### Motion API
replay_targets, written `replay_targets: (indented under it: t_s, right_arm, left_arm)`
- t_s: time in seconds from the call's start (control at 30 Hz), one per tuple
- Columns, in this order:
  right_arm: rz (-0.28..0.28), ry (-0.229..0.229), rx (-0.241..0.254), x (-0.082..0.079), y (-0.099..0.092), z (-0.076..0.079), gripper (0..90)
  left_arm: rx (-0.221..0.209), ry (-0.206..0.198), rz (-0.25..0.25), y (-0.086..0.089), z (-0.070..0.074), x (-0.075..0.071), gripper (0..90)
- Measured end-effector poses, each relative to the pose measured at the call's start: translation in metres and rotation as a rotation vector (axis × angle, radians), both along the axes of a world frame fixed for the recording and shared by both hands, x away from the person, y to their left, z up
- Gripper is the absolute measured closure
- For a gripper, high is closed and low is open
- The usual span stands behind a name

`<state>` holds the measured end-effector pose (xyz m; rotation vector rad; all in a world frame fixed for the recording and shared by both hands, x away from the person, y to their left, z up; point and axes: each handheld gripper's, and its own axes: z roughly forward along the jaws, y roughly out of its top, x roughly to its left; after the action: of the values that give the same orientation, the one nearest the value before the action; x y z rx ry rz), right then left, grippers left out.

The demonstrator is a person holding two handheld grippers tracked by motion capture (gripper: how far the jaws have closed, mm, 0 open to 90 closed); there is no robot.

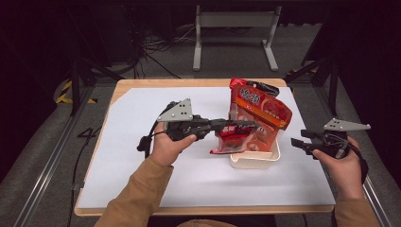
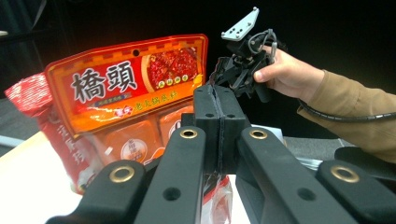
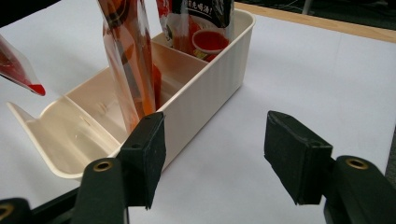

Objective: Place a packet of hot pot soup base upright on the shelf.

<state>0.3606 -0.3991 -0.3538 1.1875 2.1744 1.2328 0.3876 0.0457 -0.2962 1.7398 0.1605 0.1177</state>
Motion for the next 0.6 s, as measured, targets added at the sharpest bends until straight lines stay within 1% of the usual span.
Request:
replay_targets:
  t_s: [0.13, 0.17, 0.23, 0.3, 0.4, 0.47, 0.5, 0.57, 0.6]
  right_arm:
    - [-0.001, 0.002, 0.002, 0.000, -0.001, 0.000, 38.9]
    - [0.002, 0.004, 0.009, 0.001, -0.002, -0.001, 38.9]
    - [0.010, 0.012, 0.039, 0.001, -0.003, -0.002, 38.9]
    - [0.008, 0.013, 0.044, 0.002, -0.004, -0.003, 38.9]
    - [-0.013, 0.021, 0.019, 0.003, -0.007, -0.007, 38.9]
    - [-0.022, 0.025, 0.004, 0.003, -0.007, -0.007, 38.9]
    - [-0.025, 0.026, 0.005, 0.003, -0.007, -0.008, 38.9]
    - [-0.026, 0.026, 0.006, 0.003, -0.008, -0.008, 38.9]
    - [-0.031, 0.023, -0.006, 0.004, -0.008, -0.008, 38.8]
  left_arm:
    - [-0.005, 0.000, -0.010, -0.007, 0.001, 0.002, 90.0]
    - [-0.001, -0.001, -0.017, -0.011, 0.002, 0.003, 90.0]
    - [0.003, -0.006, -0.020, -0.014, 0.003, 0.004, 90.0]
    - [0.004, -0.007, -0.024, -0.016, 0.005, 0.004, 90.0]
    - [0.004, -0.012, -0.035, -0.024, 0.006, 0.005, 90.0]
    - [0.001, -0.003, -0.043, -0.028, 0.006, 0.006, 90.0]
    - [-0.005, 0.003, -0.046, -0.030, 0.005, 0.007, 90.0]
    - [-0.003, 0.004, -0.052, -0.031, 0.005, 0.008, 90.0]
    - [-0.010, 0.007, -0.054, -0.035, 0.005, 0.009, 90.0]
